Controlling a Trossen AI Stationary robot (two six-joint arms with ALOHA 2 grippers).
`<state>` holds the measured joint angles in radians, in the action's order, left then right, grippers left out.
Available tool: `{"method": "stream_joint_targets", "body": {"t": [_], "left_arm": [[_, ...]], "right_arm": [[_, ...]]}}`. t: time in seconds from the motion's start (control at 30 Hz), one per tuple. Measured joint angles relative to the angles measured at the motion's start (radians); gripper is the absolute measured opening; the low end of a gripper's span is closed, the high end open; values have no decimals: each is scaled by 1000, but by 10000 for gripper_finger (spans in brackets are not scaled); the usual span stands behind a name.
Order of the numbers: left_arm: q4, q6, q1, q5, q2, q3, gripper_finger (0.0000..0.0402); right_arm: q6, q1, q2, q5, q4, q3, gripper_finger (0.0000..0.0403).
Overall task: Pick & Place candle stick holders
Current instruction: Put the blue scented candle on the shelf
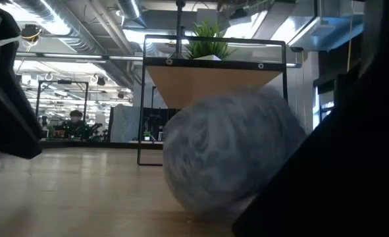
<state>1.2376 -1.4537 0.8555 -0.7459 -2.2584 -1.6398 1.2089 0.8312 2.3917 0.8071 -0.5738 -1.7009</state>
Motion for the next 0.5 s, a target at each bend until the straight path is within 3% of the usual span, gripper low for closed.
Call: {"method": "stream_joint_targets", "body": {"t": [0.27, 0.5], "left_arm": [[27, -2, -10, -12, 2, 0, 127], [27, -17, -16, -12, 39, -1, 127]], "right_arm": [[11, -5, -3, -20, 8, 6, 276], [1, -7, -1, -113, -38, -54, 279]]}}
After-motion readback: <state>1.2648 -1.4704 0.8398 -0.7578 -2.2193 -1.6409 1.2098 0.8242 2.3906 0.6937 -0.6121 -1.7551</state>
